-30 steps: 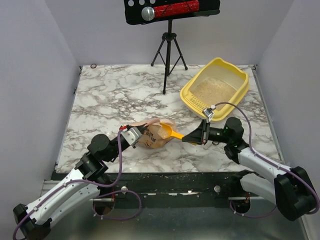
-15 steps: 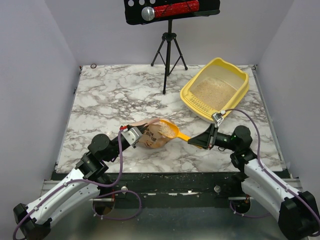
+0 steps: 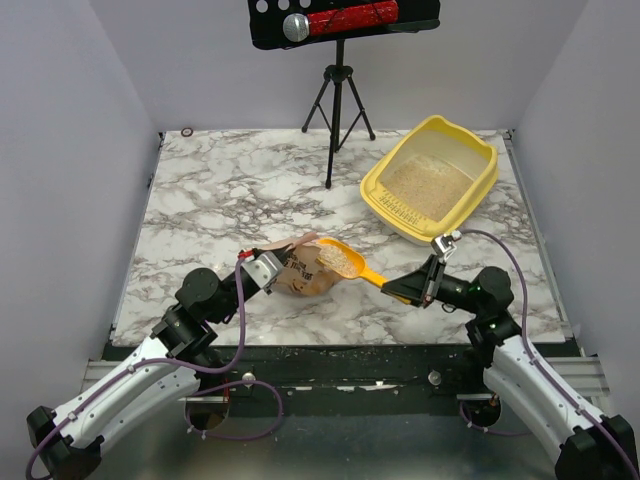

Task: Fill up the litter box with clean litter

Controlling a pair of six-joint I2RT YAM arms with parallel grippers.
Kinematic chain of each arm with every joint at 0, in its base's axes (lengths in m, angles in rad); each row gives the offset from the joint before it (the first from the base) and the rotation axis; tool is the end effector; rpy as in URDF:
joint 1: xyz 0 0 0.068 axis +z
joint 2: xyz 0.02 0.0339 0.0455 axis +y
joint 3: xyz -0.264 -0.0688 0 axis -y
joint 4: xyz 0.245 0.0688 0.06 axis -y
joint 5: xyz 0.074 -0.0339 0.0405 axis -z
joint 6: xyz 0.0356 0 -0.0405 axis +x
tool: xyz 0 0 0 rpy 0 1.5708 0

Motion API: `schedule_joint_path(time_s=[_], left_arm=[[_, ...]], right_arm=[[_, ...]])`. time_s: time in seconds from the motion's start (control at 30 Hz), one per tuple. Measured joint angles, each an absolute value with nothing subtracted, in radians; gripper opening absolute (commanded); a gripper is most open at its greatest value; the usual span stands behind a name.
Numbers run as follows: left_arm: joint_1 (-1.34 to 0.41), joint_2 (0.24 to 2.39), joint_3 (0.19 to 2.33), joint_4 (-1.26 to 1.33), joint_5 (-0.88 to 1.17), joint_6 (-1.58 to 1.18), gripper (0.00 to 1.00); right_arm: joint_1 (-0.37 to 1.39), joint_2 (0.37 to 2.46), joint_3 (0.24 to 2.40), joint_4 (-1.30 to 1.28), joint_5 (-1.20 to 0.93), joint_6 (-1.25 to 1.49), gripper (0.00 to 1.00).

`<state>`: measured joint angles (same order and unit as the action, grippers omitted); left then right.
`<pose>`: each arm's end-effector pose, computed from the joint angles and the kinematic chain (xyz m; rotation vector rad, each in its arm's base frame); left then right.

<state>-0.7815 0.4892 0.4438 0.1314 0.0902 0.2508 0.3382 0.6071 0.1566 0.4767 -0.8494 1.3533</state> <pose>0.0996 -0.1033 0.2958 0.8061 1.2708 -0.4951 0.1301 0.0741 0.2140 0.1414 1.9359 1.8808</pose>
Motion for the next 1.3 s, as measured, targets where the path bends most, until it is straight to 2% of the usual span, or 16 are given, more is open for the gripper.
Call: schedule_joint_path(time_s=[0.3, 0.6, 1.0, 1.3], left_arm=[[-0.787, 0.488, 0.444, 0.142, 0.004, 0.249, 0.0], [-0.788, 0.474, 0.444, 0.138, -0.044, 0.232, 0.0], [-0.788, 0.439, 0.444, 0.11, -0.053, 0.217, 0.0], [-0.794, 0.43, 0.444, 0.101, -0.053, 0.214, 0.0]], right_arm=[[0.338, 0.461, 0.15, 0.414, -0.792, 1.427, 0.0], [0.338, 0.381, 0.239, 0.298, -0.589, 1.43, 0.0], [0.338, 0.483, 0.265, 0.331, -0.225, 1.408, 0.0], [0.325, 0.676, 0.336, 0.336, 0.093, 1.272, 0.0]])
